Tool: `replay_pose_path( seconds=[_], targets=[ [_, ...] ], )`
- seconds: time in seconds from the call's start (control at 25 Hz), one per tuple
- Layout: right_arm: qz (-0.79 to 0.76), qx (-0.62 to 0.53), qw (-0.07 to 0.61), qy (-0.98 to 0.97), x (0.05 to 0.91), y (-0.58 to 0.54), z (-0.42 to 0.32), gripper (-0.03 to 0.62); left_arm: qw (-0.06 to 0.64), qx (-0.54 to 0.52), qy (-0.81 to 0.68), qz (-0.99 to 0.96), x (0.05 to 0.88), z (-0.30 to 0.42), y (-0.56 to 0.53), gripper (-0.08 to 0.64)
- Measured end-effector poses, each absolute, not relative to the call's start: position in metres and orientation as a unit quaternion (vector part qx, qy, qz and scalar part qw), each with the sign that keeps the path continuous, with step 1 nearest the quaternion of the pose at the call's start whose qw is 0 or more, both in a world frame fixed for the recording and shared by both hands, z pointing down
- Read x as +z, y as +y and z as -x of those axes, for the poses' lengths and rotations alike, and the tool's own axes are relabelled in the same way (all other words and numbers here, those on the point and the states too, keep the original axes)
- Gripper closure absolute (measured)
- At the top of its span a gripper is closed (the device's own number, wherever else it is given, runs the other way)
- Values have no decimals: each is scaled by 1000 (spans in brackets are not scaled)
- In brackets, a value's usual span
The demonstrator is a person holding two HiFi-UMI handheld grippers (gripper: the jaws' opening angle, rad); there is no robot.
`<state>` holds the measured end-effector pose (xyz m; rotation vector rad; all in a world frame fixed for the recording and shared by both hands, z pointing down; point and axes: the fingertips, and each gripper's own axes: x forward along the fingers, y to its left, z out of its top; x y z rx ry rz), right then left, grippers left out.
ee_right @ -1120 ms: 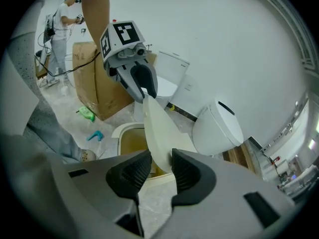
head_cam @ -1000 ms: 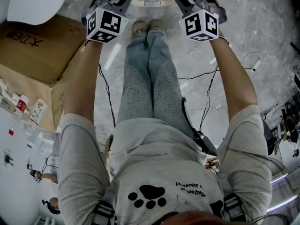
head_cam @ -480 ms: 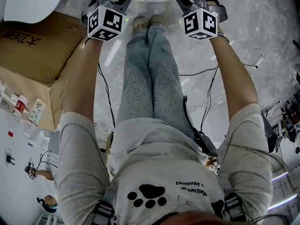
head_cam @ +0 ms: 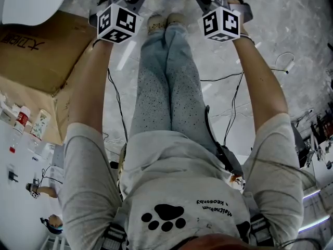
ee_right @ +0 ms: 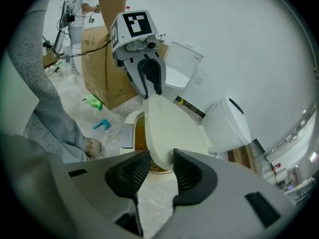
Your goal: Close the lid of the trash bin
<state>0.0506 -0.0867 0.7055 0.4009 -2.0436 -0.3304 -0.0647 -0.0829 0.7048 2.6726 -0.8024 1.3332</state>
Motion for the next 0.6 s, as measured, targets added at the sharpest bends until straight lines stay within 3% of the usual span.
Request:
replay_pose_path(
  seconds=[0.6],
  targets=[
    [-134,-161,520,-828,732,-79,-52,430,36,459,-246,-853,732,64,-76,416]
  ],
)
